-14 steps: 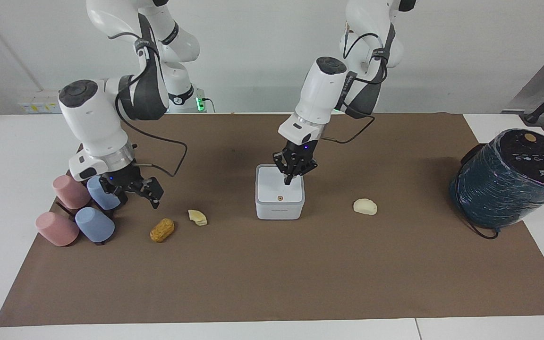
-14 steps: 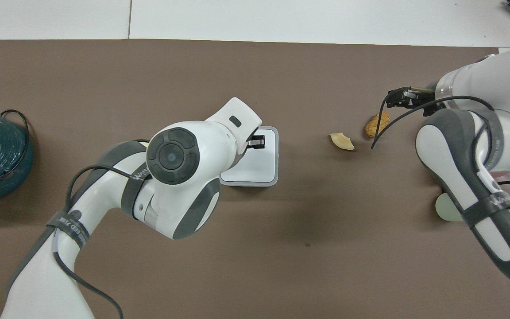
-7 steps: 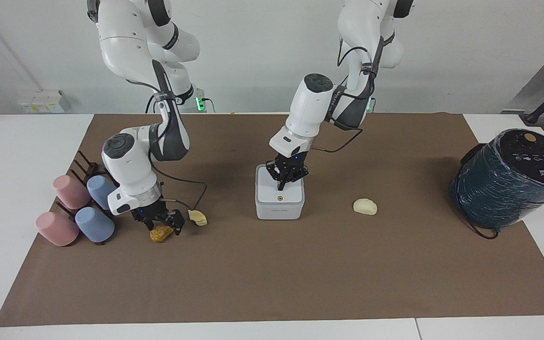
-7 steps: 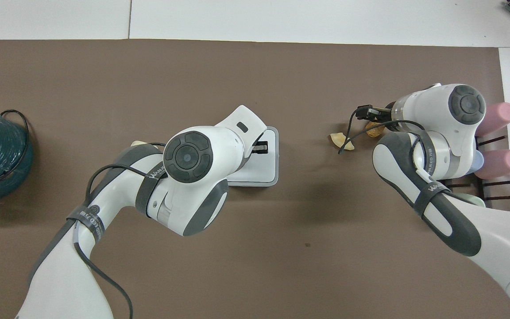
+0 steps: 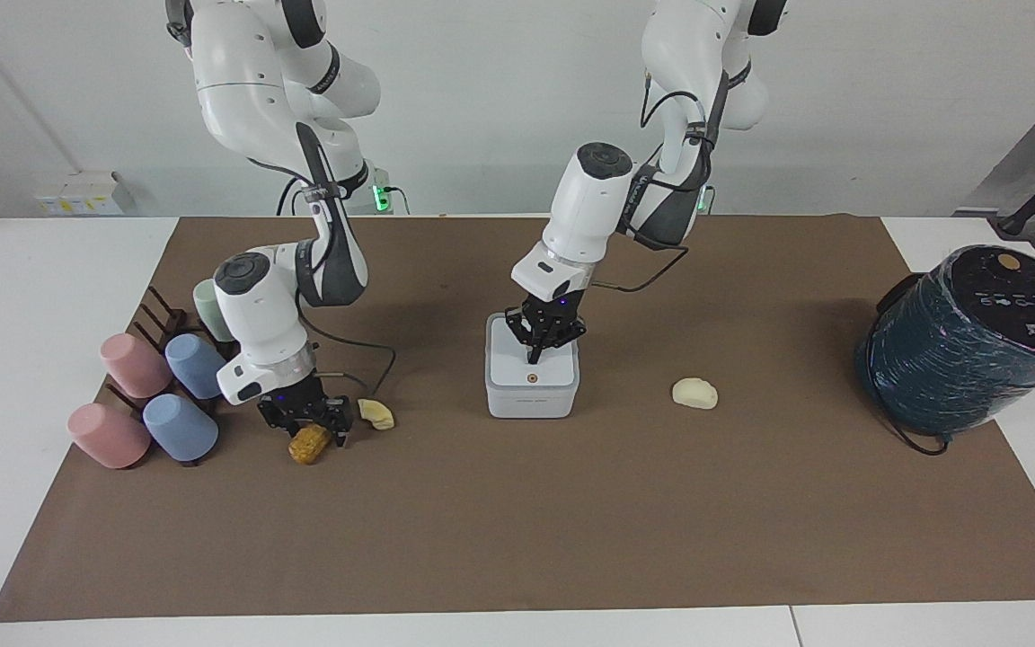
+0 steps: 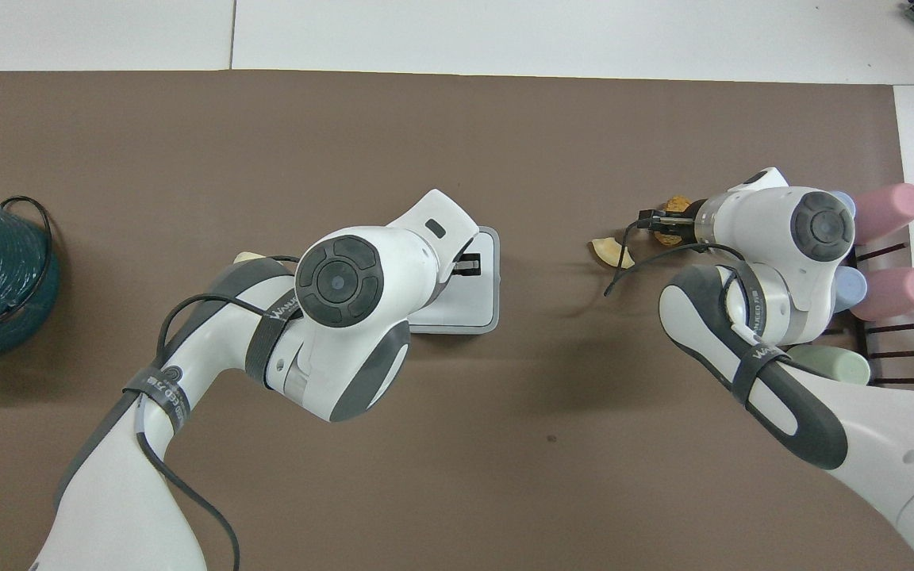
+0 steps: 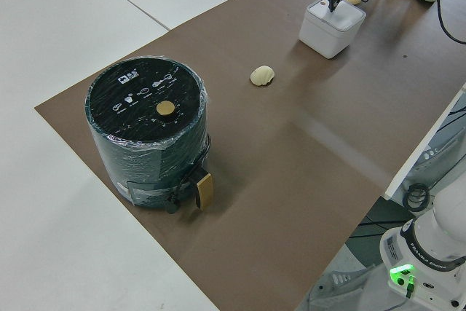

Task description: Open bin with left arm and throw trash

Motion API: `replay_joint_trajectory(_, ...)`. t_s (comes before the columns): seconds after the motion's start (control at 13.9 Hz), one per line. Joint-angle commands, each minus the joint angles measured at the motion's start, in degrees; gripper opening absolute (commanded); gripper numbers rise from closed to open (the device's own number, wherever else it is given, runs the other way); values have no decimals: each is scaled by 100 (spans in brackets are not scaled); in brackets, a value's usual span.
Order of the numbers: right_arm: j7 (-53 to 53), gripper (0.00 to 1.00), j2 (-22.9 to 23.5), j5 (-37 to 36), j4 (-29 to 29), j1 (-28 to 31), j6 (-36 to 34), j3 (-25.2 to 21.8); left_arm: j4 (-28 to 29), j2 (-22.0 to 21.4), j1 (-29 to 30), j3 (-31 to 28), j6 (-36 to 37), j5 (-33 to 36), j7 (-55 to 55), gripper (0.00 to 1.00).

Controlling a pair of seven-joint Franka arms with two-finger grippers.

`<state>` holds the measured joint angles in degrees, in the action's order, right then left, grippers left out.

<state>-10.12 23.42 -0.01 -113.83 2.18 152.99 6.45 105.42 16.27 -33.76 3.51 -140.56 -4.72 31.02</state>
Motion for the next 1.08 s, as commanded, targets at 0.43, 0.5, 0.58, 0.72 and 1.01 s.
replay_joint_trajectory(0.43,300,0,-821,1,203,28,-2105,50,-1682,140,984,-105,2199,-29,-569,2)
replay_joint_trajectory(0.5,300,0,-830,1,247,20,-2133,84,-1673,140,1090,-105,2174,-55,-745,5)
replay_joint_trajectory(0.58,291,0,-865,19,283,20,-2133,111,-1647,131,1187,-105,2139,-64,-956,9)
replay_joint_trajectory(0.72,282,0,-936,63,388,20,-2150,426,-1551,113,1450,-105,2129,-73,-1343,22)
replay_joint_trajectory(1.01,-32,0,-997,11,651,11,-2177,945,-964,-36,1785,-114,1753,-47,-1844,73)
